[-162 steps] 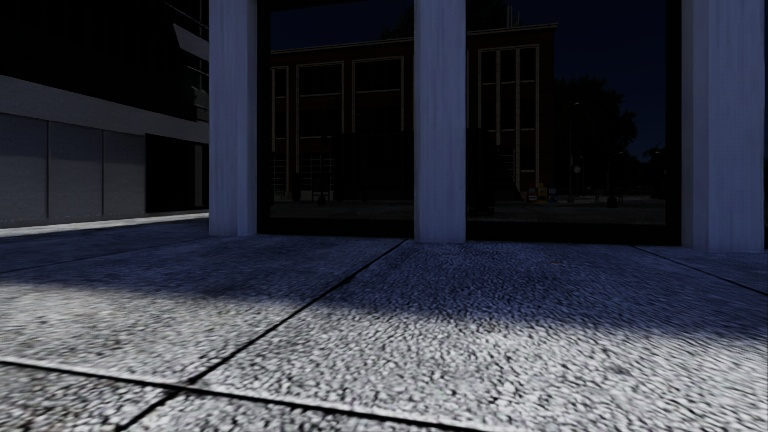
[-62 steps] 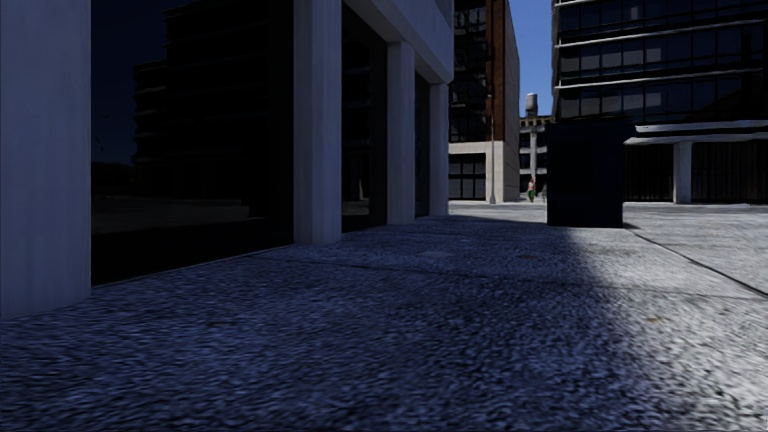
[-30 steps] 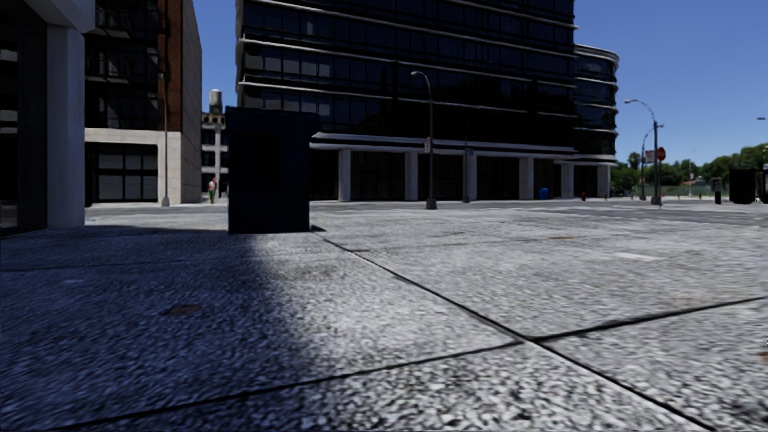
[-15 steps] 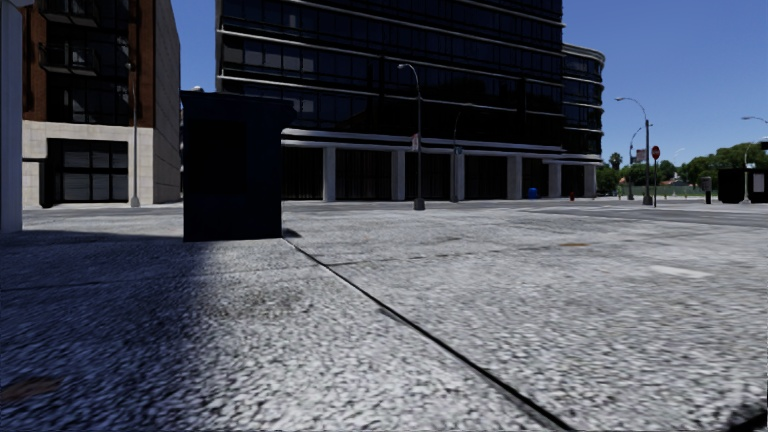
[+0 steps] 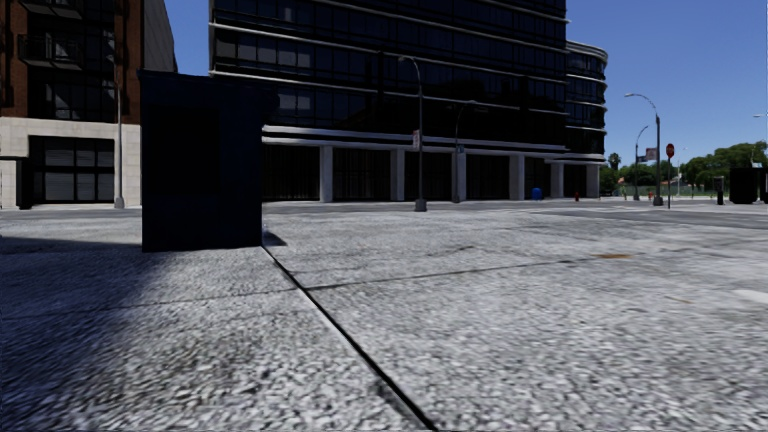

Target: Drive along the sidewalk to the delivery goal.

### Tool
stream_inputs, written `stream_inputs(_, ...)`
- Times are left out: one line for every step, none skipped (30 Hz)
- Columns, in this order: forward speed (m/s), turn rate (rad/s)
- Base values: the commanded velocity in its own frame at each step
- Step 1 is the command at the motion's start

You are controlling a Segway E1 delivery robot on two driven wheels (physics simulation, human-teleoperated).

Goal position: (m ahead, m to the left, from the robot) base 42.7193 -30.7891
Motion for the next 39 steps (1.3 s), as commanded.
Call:
stream_inputs(2.0,-0.25)
stream_inputs(2.0,-0.25)
stream_inputs(2.0,-0.25)
stream_inputs(2.0,-0.25)
stream_inputs(2.0,-0.25)
stream_inputs(2.0,-0.25)
stream_inputs(2.0,-0.25)
stream_inputs(2.0,-0.25)
stream_inputs(2.0,-0.25)
stream_inputs(2.0,-0.25)
stream_inputs(2.0,-0.25)
stream_inputs(2.0,-0.25)
stream_inputs(2.0,-0.25)
stream_inputs(2.0,-0.25)
stream_inputs(2.0,-0.25)
stream_inputs(2.0,-0.25)
stream_inputs(2.0,-0.25)
stream_inputs(2.0,-0.25)
stream_inputs(2.0,-0.25)
stream_inputs(2.0,-0.25)
stream_inputs(2.0,-0.25)
stream_inputs(2.0,-0.25)
stream_inputs(2.0,-0.25)
stream_inputs(2.0,-0.25)
stream_inputs(2.0,-0.25)
stream_inputs(2.0,-0.25)
stream_inputs(2.0,-0.25)
stream_inputs(2.0,-0.25)
stream_inputs(2.0,-0.25)
stream_inputs(2.0,-0.25)
stream_inputs(2.0,-0.25)
stream_inputs(2.0,-0.25)
stream_inputs(2.0,-0.25)
stream_inputs(2.0,-0.25)
stream_inputs(2.0,-0.25)
stream_inputs(2.0,-0.25)
stream_inputs(2.0,-0.25)
stream_inputs(2.0,-0.25)
stream_inputs(2.0,-0.25)
